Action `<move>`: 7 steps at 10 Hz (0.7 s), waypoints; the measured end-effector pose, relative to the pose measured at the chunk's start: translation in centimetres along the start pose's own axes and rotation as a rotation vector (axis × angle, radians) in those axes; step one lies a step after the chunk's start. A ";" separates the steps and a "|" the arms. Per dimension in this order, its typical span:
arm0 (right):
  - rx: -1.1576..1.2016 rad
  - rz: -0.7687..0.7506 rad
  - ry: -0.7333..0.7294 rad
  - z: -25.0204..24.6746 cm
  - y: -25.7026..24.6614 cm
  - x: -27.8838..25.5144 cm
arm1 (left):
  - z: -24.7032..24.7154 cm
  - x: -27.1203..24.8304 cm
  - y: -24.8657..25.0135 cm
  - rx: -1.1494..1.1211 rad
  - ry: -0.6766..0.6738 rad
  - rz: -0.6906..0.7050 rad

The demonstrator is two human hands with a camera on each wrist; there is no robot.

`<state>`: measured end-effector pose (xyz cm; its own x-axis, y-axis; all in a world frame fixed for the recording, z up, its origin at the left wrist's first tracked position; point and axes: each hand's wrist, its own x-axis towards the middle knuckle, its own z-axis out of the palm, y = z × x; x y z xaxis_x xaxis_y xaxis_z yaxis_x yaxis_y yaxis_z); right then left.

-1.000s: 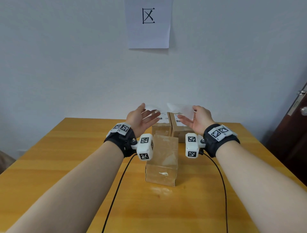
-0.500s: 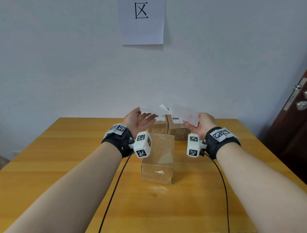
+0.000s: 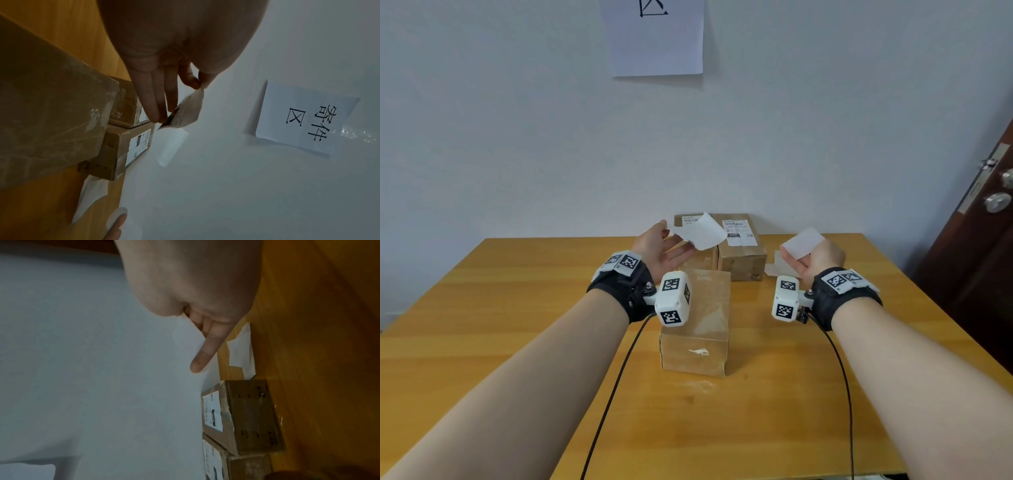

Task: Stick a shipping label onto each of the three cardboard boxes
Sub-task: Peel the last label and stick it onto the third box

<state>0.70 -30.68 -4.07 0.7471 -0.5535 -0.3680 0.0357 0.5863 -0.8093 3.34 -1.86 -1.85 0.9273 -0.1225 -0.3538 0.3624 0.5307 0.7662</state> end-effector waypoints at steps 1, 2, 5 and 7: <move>-0.070 0.009 0.012 -0.4 0.1 -0.1 | 0.0 0.3 -0.2 0.020 0.005 -0.014; -0.266 -0.008 -0.017 -0.2 0.3 -1.0 | -0.1 0.5 -0.3 0.042 0.009 -0.033; -0.878 -0.382 -0.296 4.0 0.2 -4.1 | -0.2 -1.9 0.7 0.071 -0.110 -0.149; -0.960 -0.688 -0.652 5.6 1.7 -6.4 | -1.0 -3.6 1.8 0.102 -0.195 -0.198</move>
<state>-0.31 -22.77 -0.54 0.9522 -0.0287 0.3042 0.2528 -0.4852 -0.8371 0.55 0.38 0.24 0.8346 -0.3794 -0.3993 0.5364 0.3950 0.7459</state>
